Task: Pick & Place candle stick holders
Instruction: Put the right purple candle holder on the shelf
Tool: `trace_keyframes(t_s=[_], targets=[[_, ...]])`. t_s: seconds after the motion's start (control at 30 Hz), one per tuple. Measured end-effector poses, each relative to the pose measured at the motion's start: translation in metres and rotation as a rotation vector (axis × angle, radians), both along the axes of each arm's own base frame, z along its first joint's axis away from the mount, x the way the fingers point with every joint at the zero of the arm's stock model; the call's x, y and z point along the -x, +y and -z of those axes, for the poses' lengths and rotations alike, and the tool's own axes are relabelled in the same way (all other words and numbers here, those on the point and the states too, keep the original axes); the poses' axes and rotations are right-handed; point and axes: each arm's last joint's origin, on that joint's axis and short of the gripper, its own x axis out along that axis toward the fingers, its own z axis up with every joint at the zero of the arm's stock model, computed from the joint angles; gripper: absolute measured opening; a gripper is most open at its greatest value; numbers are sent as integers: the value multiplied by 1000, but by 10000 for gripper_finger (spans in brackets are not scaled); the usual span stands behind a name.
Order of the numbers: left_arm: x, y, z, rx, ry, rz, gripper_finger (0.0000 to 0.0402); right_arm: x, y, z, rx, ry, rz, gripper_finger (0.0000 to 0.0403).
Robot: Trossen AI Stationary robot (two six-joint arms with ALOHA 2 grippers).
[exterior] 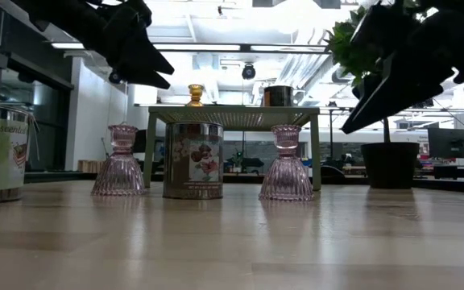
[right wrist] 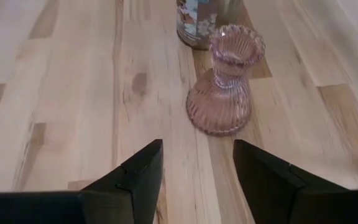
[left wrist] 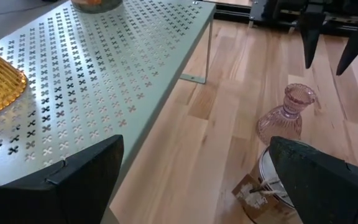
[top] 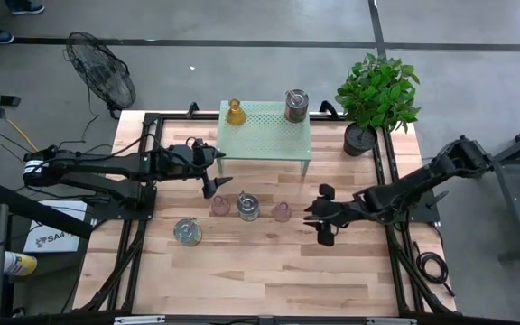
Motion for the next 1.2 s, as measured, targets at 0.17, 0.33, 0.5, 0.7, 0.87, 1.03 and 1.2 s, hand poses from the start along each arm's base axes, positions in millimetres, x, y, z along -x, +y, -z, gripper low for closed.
trace_keyframes(t_s=[0.17, 0.33, 0.5, 0.7, 0.87, 1.03, 1.2], targets=[[0, 0, 0, 19, -9, -9, 396, 7, 1, 10, 12, 26, 13, 188], [0, 1, -1, 21, -16, -26, 396, 17, -3, 28, 0, -11, 17, 188], [0, 1, -1, 22, -18, -40, 396, 24, -6, 37, -12, -131, -7, 188], [0, 1, -1, 32, -22, -48, 396, 32, -10, 47, 20, -126, 25, 188], [0, 1, -1, 40, -25, -52, 396, 32, -12, 46, 41, -160, 66, 188], [0, 1, -1, 47, -28, -57, 396, 32, -12, 45, 74, -168, 63, 190], [0, 2, -1, 46, -29, -73, 396, 31, -13, 45, 99, -179, 98, 214]])
